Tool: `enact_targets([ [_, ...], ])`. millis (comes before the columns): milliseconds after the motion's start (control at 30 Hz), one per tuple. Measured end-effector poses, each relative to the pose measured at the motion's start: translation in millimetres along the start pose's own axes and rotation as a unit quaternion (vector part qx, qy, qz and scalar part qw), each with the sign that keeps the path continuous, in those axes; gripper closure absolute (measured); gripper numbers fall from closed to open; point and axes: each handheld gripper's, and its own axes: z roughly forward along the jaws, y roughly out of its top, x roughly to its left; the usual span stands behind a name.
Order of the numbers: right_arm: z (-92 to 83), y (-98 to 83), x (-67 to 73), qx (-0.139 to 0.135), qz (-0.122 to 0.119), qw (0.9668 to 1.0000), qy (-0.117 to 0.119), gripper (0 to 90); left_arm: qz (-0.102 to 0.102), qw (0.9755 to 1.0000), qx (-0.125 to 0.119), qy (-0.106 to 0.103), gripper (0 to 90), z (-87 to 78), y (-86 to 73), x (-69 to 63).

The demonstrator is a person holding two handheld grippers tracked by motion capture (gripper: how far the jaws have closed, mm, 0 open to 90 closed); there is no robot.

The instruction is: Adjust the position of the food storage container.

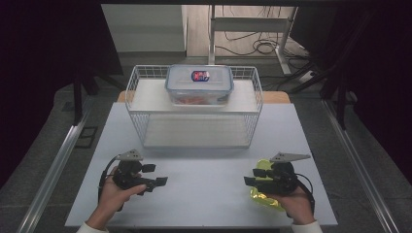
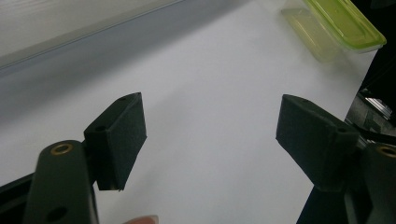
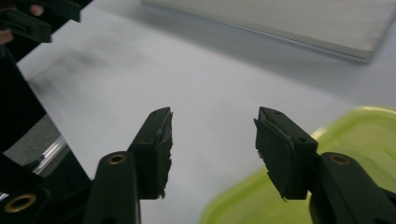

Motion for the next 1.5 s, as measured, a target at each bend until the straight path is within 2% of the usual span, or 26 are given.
enact_targets([
  [100,-8.6,-4.2,-6.8,-0.002,0.013,0.9999,-0.005,50.7,-0.002,1.0000,0.003,0.000,23.5,0.6,-0.9,1.6],
  [233,-31.2,-14.1,-17.4,-0.010,0.013,0.9988,-0.046,68.0,-0.003,1.0000,0.005,0.000,23.5,0.3,-2.1,2.5],
  [267,-31.2,-14.1,-17.4,-0.010,0.013,0.9988,-0.046,68.0,-0.004,1.0000,0.005,0.000,23.5,0.3,-2.2,3.2],
  [333,-41.4,-20.6,-25.3,-0.007,0.018,0.9976,-0.066,74.8,-0.006,1.0000,0.005,0.001,23.4,0.4,-2.4,4.3],
  [433,-59.9,-35.5,-40.6,-0.011,0.041,0.9952,-0.088,86.2,-0.007,1.0000,0.007,0.001,23.4,1.0,-2.6,5.5],
  [467,-59.9,-35.5,-40.6,-0.011,0.041,0.9952,-0.088,86.2,-0.008,0.9999,0.008,0.001,23.4,1.4,-2.7,5.7],
  [500,-66.4,-41.9,-46.2,-0.010,0.049,0.9935,-0.103,88.6,-0.008,0.9999,0.010,0.000,23.4,2.3,-2.9,5.6],
  [667,-74.7,-54.8,-51.0,-0.001,0.057,0.9920,-0.113,88.7,-0.007,0.9999,0.011,0.001,23.4,3.3,-3.1,4.9],
  [833,-75.3,-76.0,-56.0,0.016,0.074,0.9897,-0.122,88.8,-0.004,0.9998,0.018,0.000,23.2,7.6,-3.4,4.4],
  [867,-74.4,-79.1,-55.7,0.022,0.071,0.9894,-0.125,88.8,-0.004,0.9998,0.018,0.000,23.2,7.7,-3.3,4.4],
  [900,-70.3,-83.9,-52.5,0.041,0.069,0.9888,-0.126,88.8,-0.004,0.9998,0.017,-0.001,23.2,7.5,-3.2,4.4],
  [933,-70.3,-83.9,-52.5,0.041,0.069,0.9888,-0.126,88.8,-0.005,0.9998,0.017,-0.001,23.2,7.2,-3.1,4.7],
  [967,-66.7,-85.9,-50.8,0.052,0.064,0.9885,-0.127,88.8,-0.006,0.9999,0.016,-0.002,23.2,7.0,-3.0,5.0],
  [1000,-58.7,-87.1,-47.1,0.078,0.055,0.9869,-0.130,88.8,-0.007,0.9998,0.016,0.000,23.3,7.1,-2.9,5.3],
  [1067,-52.6,-85.6,-44.1,0.092,0.045,0.9864,-0.128,88.8,-0.007,0.9998,0.018,0.001,23.3,8.1,-2.9,5.6],
  [1167,-48.8,-83.7,-40.6,0.099,0.037,0.9868,-0.123,88.8,-0.006,0.9998,0.018,0.001,23.3,8.4,-2.9,5.1],
  [1367,-46.6,-82.6,-37.6,0.107,0.033,0.9856,-0.126,88.7,-0.007,0.9998,0.018,0.000,23.3,8.1,-3.0,5.6],
  [1500,-39.7,-79.9,-30.7,0.116,0.024,0.9864,-0.114,88.7,-0.006,0.9998,0.020,0.004,23.5,8.6,-2.9,5.7],
])
